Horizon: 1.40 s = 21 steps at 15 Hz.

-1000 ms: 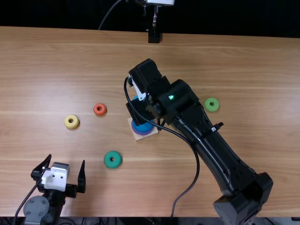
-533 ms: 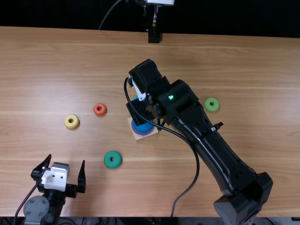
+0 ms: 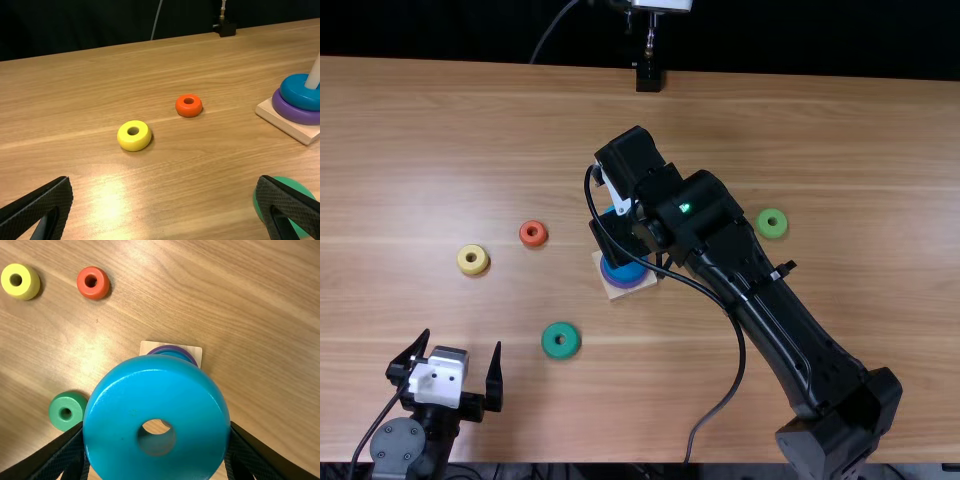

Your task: Build the Hanoi tower: stack the rings onto the peg from bottom to top in this color order: purple, dark blue, light blue, dark green, light green, yellow, orange.

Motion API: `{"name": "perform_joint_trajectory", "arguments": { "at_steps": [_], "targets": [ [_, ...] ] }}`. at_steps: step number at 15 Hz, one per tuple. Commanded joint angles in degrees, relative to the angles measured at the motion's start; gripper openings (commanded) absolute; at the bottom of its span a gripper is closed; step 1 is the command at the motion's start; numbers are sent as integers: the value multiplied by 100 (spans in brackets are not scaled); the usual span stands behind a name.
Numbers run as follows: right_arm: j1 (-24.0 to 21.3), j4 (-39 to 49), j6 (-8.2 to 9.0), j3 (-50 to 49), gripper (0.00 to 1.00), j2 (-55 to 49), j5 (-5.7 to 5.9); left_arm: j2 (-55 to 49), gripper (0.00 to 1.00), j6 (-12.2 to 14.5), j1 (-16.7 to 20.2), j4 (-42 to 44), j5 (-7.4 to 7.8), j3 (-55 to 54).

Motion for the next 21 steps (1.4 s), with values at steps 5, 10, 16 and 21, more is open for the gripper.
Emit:
{"name": "perform_joint_trajectory", "arguments": {
  "at_steps": [5, 10, 16, 21],
  "targets": [
    [-199, -22, -15, -49, 0, 103, 49, -67, 100, 75, 61, -453, 90, -602],
    [-261, -1, -184, -84, 0, 103, 39, -67, 100, 75, 61, -453, 90, -602],
    [-226, -22, -173, -76, 0, 94, 18, -67, 100, 75, 61, -453, 90, -602],
    [-191, -22, -152, -102, 0, 103, 18, -67, 100, 75, 61, -464, 90, -602]
  ]
}}
